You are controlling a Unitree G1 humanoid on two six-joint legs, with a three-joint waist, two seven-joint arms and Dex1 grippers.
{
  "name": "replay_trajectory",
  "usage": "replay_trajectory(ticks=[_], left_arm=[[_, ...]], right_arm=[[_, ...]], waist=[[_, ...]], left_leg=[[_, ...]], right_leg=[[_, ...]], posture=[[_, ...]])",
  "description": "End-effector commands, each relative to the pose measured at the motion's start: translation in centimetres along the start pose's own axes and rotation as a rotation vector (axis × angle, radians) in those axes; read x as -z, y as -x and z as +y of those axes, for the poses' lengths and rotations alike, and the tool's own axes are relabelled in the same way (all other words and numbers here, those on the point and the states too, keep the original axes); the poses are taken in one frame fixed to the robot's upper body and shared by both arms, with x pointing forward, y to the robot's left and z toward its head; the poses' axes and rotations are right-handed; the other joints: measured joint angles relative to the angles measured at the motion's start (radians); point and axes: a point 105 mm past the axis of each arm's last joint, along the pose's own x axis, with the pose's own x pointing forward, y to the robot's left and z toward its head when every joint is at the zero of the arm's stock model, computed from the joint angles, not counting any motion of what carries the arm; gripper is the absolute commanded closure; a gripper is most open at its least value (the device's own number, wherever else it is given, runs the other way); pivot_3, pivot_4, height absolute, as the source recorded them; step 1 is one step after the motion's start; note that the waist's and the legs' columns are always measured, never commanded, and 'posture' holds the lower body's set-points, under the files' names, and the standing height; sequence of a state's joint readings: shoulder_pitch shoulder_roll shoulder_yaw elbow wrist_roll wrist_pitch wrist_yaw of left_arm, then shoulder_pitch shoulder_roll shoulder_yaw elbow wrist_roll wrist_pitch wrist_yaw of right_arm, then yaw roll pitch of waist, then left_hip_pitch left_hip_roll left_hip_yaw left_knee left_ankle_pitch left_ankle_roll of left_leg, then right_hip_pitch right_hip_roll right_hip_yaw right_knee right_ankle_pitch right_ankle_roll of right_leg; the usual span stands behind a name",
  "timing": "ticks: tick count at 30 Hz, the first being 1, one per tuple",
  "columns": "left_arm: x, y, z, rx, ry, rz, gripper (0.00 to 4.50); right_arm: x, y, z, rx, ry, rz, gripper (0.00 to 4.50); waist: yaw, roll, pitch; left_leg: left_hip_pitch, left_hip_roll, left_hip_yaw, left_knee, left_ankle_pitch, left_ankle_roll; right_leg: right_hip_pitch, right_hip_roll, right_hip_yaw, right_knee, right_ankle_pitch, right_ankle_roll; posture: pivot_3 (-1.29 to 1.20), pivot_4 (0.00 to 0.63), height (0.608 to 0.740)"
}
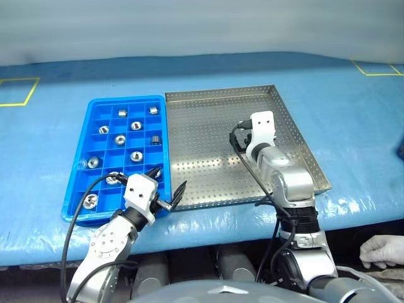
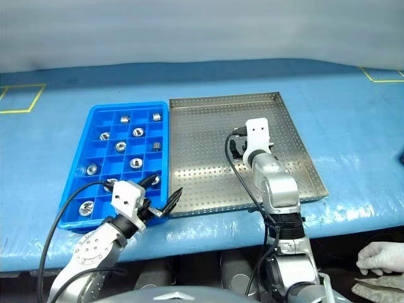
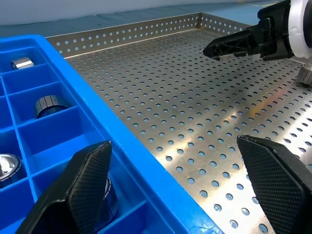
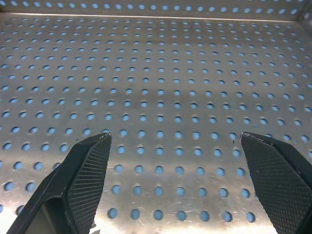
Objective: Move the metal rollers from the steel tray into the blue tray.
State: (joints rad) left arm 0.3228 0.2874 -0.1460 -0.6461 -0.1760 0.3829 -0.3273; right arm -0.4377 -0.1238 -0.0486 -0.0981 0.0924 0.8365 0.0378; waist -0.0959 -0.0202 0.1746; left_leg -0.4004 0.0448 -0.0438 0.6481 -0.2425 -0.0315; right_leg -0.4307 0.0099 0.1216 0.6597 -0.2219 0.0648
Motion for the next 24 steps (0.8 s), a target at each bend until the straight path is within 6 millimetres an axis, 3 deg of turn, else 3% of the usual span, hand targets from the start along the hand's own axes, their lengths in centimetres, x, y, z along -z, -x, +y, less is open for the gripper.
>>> replay_trajectory(ticks=[1,12,18,24], left_arm=[[-1.4,0.1,-0.3,0.013,-0.025,-0.051,0.0],[-1.2,-0.4,-0.8,0.065,-0.02,-0.046,0.0],[-1.3,-0.5,-0.9,0.076,-0.021,-0.047,0.0],[-1.3,-0.6,-1.0,0.087,-0.02,-0.044,0.0]], right_arm=[[-1.3,1.3,-2.0,0.075,-0.025,-0.07,0.05],[0.3,3.6,-5.1,0.197,-0.043,-0.035,0.05],[2.2,5.0,-6.6,0.245,-0.04,0.022,0.05],[4.1,5.6,-6.7,0.239,-0.055,0.088,0.05]], waist=[[0.002,0.0,0.0],[-0.017,0.0,0.0],[-0.029,0.0,0.0],[-0.04,0.0,0.0]], left_leg=[[0.0,0.0,0.0,0.0,0.0,0.0],[0.0,0.0,0.001,0.001,0.0,0.0],[0.0,0.0,0.001,0.001,0.0,0.0],[0.001,0.0,0.001,0.001,0.0,0.0]], right_leg=[[0.0,0.0,0.0,0.0,0.0,0.0],[0.0,0.0,0.001,0.0,-0.001,-0.001],[0.0,0.0,0.001,0.0,-0.001,-0.001],[0.0,0.0,0.001,0.0,-0.001,-0.001]], posture=[[-0.01,0.15,0.74],[-0.08,0.15,0.74],[-0.09,0.15,0.74],[-0.1,0.15,0.74]])
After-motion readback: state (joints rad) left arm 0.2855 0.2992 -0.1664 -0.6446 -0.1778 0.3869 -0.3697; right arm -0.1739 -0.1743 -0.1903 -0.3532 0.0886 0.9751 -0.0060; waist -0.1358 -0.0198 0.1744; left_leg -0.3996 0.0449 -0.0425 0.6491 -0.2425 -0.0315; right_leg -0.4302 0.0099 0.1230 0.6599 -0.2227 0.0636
